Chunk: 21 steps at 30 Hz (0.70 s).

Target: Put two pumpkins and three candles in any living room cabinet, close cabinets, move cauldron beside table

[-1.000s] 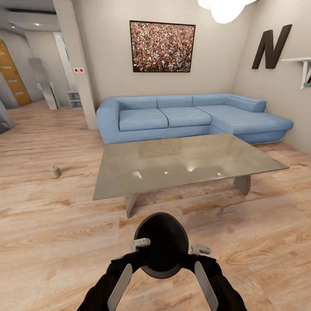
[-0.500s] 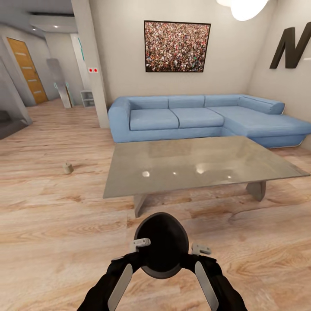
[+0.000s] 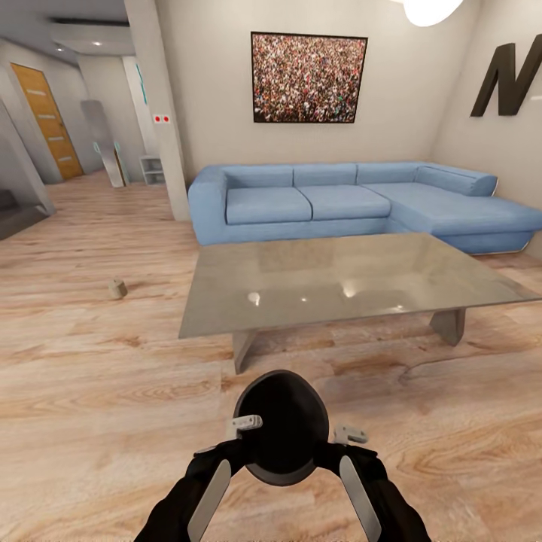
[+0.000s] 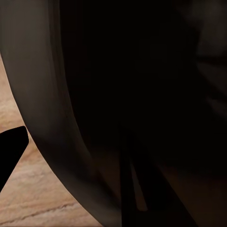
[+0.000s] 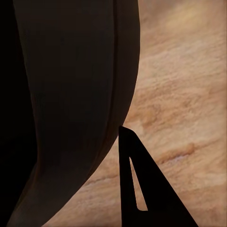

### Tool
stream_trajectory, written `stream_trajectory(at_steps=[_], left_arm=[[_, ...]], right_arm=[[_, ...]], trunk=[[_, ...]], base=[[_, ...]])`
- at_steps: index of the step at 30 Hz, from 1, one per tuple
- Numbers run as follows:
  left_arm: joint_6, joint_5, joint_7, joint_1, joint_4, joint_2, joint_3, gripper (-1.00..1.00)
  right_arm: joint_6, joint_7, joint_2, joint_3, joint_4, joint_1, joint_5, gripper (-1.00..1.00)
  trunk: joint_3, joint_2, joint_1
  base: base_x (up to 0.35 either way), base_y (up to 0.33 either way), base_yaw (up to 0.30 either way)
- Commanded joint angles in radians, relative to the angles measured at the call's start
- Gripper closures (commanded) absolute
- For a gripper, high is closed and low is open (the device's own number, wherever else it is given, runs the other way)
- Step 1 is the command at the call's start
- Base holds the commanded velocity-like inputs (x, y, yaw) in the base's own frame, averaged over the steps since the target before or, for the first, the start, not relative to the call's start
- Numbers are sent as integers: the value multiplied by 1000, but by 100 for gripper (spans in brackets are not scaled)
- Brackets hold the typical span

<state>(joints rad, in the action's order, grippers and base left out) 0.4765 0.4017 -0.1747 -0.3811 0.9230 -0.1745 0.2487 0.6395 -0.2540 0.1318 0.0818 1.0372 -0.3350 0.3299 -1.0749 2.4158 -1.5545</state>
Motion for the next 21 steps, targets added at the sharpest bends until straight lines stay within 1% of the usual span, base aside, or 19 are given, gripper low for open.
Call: stream_trajectory(at_steps=[1, 12, 19, 21], left_arm=[[-1, 43, -9, -1, 10, 0, 3, 100], [-1, 43, -9, -1, 10, 0, 3, 100], [-1, 43, -9, -1, 10, 0, 3, 100], [-1, 43, -9, -1, 10, 0, 3, 100]], right_arm=[[6, -10, -1, 0, 3, -1, -23, 100], [8, -10, -1, -2, 3, -1, -21, 100], [9, -10, -1, -4, 3, -1, -14, 100], [9, -10, -1, -4, 3, -1, -14, 100]], trunk=[[-4, 8, -4], [-39, 84, -45], [-66, 86, -49], [-66, 86, -49]], base=[[0, 0, 0], [0, 0, 0], [0, 0, 0], [0, 0, 0]])
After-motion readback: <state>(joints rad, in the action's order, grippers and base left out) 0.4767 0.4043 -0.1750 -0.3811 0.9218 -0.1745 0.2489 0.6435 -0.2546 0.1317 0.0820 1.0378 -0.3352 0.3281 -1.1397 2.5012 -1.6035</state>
